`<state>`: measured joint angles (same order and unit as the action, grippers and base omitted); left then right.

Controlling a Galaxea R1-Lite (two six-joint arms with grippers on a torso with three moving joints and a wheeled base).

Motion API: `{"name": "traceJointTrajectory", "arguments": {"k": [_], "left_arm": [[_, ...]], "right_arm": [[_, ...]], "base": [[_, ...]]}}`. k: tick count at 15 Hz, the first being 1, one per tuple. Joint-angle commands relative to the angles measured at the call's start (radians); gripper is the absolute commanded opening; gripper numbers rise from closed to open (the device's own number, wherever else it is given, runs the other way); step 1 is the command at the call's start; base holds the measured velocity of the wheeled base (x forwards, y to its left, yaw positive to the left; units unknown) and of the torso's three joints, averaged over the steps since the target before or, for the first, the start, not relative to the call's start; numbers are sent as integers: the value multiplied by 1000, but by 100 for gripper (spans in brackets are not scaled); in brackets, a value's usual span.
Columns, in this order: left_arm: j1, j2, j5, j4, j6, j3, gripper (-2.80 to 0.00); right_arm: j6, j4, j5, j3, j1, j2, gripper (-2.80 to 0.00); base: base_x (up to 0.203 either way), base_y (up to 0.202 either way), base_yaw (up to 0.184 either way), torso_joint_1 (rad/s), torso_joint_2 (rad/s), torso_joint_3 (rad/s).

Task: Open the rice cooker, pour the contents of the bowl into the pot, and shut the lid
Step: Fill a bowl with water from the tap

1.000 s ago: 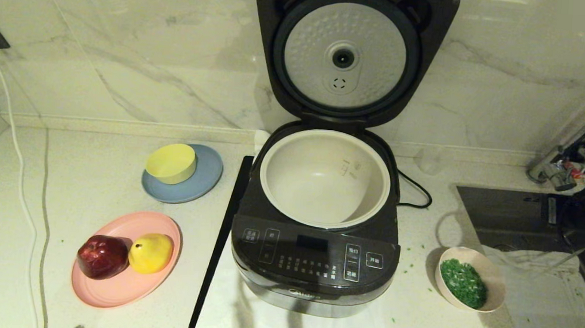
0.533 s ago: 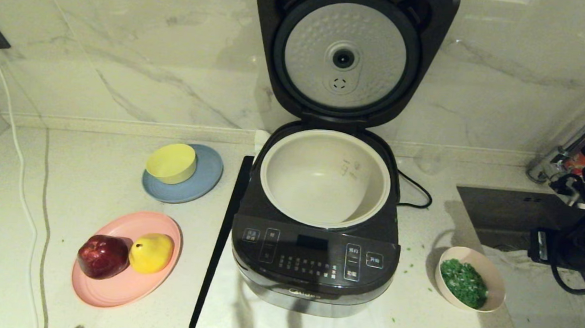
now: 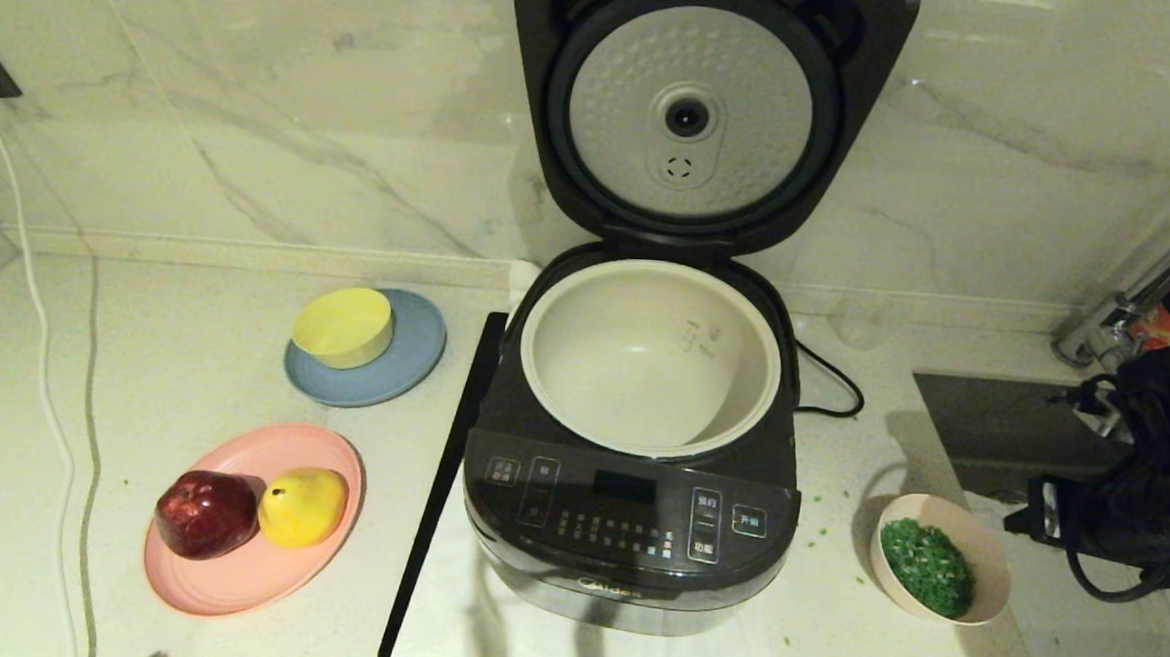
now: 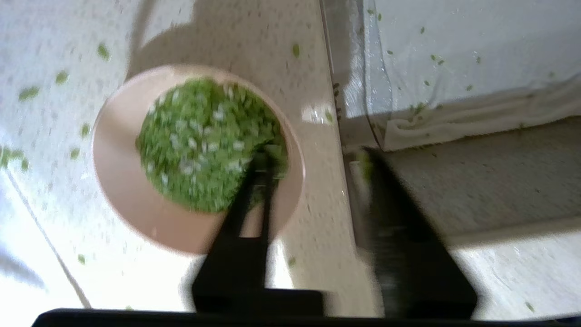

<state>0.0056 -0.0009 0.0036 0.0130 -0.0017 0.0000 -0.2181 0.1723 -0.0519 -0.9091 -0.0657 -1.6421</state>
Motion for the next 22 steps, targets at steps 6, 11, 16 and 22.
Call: {"name": "traceJointTrajectory", "arguments": {"k": [6, 11, 16, 22], "left_arm": [[0, 1, 1, 1, -1, 9, -280], [0, 1, -1, -1, 0, 9, -280], [0, 1, 0, 1, 0, 9, -280], [0, 1, 1, 1, 0, 9, -280]], "right_arm": [[-23, -130, -1, 2, -12, -142, 0], [-47, -134, 2, -33, -14, -186, 0], [-56, -131, 15, -17, -11, -186, 0], [-87, -122, 47, -4, 4, -177, 0]], "base": [[0, 0, 0, 0, 0, 0], [0, 0, 0, 0, 0, 0], [0, 0, 0, 0, 0, 0], [0, 0, 0, 0, 0, 0]]}}
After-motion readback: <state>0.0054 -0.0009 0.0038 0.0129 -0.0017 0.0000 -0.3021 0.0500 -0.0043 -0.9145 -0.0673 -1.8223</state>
